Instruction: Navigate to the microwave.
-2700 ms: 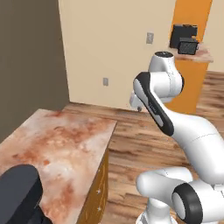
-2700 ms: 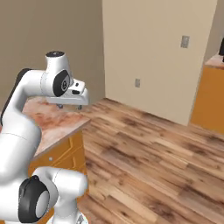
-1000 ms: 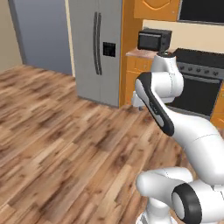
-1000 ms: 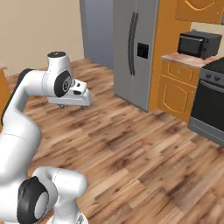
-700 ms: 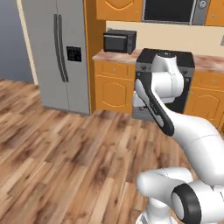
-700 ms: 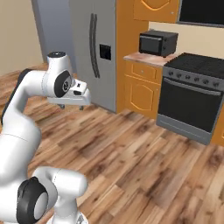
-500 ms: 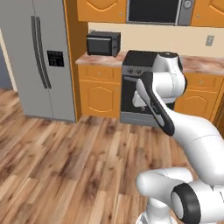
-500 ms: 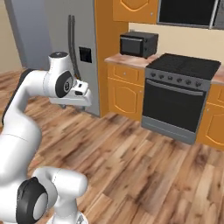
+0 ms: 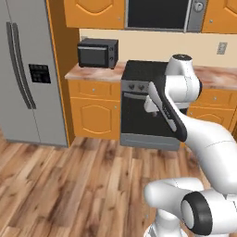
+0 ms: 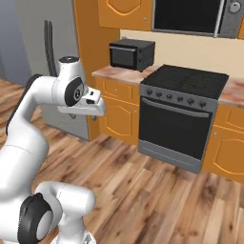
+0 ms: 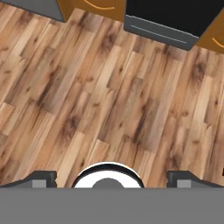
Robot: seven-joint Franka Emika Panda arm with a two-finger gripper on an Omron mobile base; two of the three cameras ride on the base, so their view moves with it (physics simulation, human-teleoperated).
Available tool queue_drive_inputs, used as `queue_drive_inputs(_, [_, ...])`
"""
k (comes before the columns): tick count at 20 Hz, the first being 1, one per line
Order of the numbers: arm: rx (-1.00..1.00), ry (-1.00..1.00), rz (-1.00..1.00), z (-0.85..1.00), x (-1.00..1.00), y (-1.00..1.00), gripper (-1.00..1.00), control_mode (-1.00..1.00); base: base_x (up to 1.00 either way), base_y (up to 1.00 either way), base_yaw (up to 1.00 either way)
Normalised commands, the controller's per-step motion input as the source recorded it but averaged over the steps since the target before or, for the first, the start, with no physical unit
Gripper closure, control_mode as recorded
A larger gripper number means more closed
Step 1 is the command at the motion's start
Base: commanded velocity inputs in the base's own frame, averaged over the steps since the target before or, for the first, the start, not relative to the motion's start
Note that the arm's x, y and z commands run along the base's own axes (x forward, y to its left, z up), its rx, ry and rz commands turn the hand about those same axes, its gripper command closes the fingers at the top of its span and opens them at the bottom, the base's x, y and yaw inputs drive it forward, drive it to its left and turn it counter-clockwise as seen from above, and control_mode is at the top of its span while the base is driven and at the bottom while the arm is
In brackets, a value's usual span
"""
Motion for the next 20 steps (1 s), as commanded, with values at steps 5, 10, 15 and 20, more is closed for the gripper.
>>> queue_drive_inputs(5, [0.0, 0.0, 0.0, 0.0, 0.0, 0.0, -1.0, 1.0, 1.0, 0.0, -0.08])
queue_drive_inputs(10, [0.0, 0.0, 0.0, 0.0, 0.0, 0.0, -1.0, 1.0, 1.0, 0.04, -0.21])
queue_drive_inputs(15, [0.0, 0.0, 0.0, 0.0, 0.0, 0.0, -1.0, 1.0, 1.0, 0.17, -0.26])
queue_drive_inputs(20, [0.0, 0.0, 0.0, 0.0, 0.0, 0.0, -1.0, 1.0, 1.0, 0.16, -0.19])
